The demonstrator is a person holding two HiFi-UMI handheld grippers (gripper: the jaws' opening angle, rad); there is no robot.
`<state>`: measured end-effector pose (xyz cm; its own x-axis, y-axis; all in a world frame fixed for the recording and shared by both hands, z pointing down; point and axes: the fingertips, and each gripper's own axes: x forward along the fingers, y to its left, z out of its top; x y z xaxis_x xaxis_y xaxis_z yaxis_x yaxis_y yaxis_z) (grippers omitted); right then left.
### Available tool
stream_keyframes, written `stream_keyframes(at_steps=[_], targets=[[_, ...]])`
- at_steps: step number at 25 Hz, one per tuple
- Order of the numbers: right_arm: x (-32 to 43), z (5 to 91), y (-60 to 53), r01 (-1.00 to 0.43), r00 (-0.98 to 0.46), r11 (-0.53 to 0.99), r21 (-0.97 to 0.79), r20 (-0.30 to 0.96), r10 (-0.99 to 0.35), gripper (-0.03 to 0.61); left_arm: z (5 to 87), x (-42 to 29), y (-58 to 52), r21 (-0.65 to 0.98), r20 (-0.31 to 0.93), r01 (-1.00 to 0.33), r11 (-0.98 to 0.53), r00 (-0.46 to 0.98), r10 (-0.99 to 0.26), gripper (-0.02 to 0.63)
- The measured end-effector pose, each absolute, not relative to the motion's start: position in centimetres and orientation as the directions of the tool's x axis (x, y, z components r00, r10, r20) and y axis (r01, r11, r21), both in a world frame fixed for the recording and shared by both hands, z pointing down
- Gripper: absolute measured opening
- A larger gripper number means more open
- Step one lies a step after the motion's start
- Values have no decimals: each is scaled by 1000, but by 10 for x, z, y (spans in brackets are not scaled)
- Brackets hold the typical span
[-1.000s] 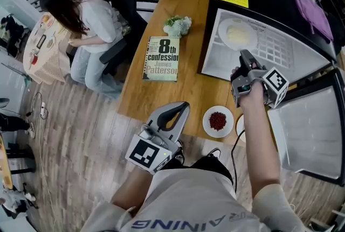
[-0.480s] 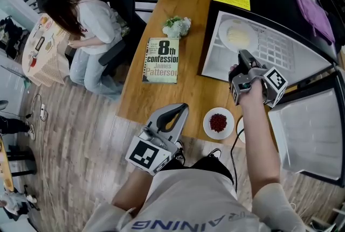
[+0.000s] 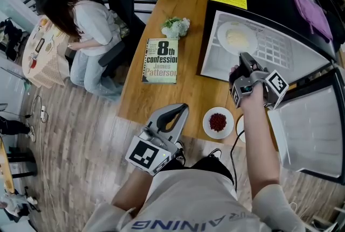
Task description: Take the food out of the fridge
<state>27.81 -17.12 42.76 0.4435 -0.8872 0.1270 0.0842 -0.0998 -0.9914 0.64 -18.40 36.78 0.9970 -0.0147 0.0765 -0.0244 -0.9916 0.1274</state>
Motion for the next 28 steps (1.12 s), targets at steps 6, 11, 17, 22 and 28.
stream_keyframes(at_steps=[6,11,17,22,28], targets=[[274,428,-163,74,435,-100,-992,122,-892,32,368,8,-178,126,76,-13,-992,997,-3,7],[283,434,-180,71,410,-102,-992,122,-904,59,374,18,-186,125,80,-8,-992,997,2,6],[280,429,-168,100,417,-102,-990,134,-899,57,365,7,-174,123,83,-8,-992,997,2,6],[282,430,-165,104,432,-79,-991,116,-895,48,366,5,-177,125,83,-20,-992,997,-9,7],[277,427,-160,102,429,-57,-993,96,-898,43,365,5,-177,125,84,-28,-992,996,-17,6]])
